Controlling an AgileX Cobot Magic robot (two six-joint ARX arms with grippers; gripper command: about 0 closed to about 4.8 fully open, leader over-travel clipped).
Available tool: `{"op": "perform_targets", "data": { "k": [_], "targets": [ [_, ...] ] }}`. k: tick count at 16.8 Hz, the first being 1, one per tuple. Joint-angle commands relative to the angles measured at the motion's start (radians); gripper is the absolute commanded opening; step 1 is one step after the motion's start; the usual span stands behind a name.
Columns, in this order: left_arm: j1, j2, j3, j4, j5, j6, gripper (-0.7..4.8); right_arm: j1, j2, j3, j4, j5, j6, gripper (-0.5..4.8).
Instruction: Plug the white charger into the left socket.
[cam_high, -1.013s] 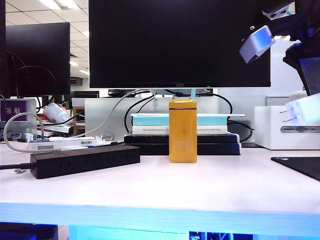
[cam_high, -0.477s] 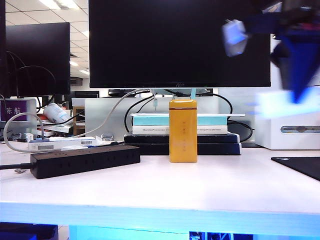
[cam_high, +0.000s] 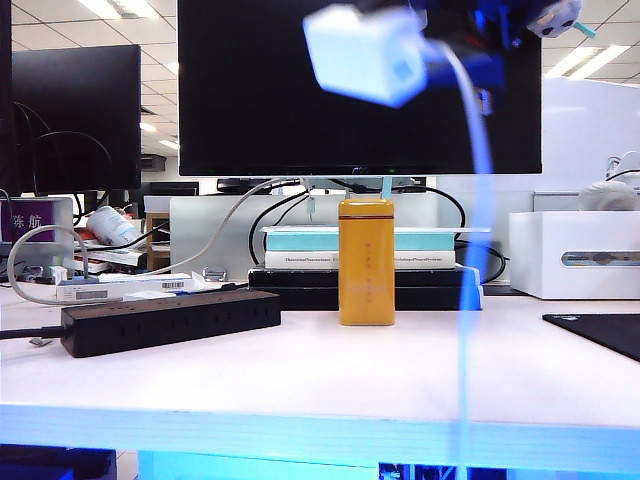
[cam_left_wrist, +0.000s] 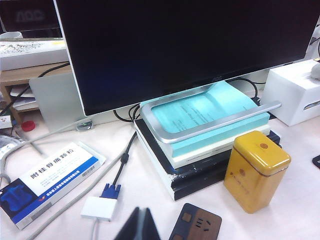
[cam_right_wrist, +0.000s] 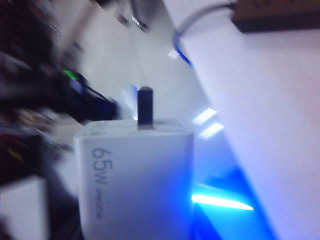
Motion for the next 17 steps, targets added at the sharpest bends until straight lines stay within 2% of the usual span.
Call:
{"op": "perform_targets", "data": {
  "k": [1, 2, 4, 5, 7, 9, 10, 11, 12, 13, 17],
  "targets": [
    [0.000, -0.002, 0.005, 0.016, 0.006, 0.000, -0.03, 0.000, -0.006, 0.003, 0.096, -0.109, 0.338, 0.35],
    [0.000, -0.002, 0.005, 0.016, 0.006, 0.000, -0.04, 0.000, -0.006, 0.003, 0.108, -0.101, 0.472, 0.35],
    [0.000, -0.002, 0.005, 0.016, 0.006, 0.000, -0.04, 0.000, -0.006, 0.003, 0.117, -0.064, 0.826, 0.35],
    [0.000, -0.002, 0.005, 0.016, 0.006, 0.000, -0.04, 0.000, -0.006, 0.003, 0.116, -0.072, 0.918, 0.35],
    [0.000, -0.002, 0.005, 0.016, 0.006, 0.000, -0.04, 0.000, -0.006, 0.003, 0.115, -0.131, 1.017, 0.35],
    [0.000, -0.002, 0.005, 0.016, 0.006, 0.000, -0.04, 0.000, -0.006, 0.003, 0.116, -0.157, 1.341, 0.35],
    [0.000, -0.002, 0.005, 0.016, 0.006, 0.000, -0.04, 0.000, -0.006, 0.003, 0.117, -0.174, 1.581, 0.35],
    [0.000, -0.002, 0.005, 0.016, 0.006, 0.000, -0.04, 0.000, -0.006, 0.003, 0.117, -0.173, 1.696, 0.35],
    [0.000, -0.002, 0.005, 0.016, 0.006, 0.000, -0.04, 0.000, -0.006, 0.004, 0.117, -0.173, 1.972, 0.35],
    [0.000, -0.002, 0.005, 0.016, 0.006, 0.000, -0.04, 0.000, -0.006, 0.004, 0.120, -0.166, 2.105, 0.35],
    [0.000, -0.002, 0.005, 0.016, 0.006, 0.001, -0.04, -0.001, -0.006, 0.005, 0.119, -0.167, 2.317, 0.35]
  ]
}}
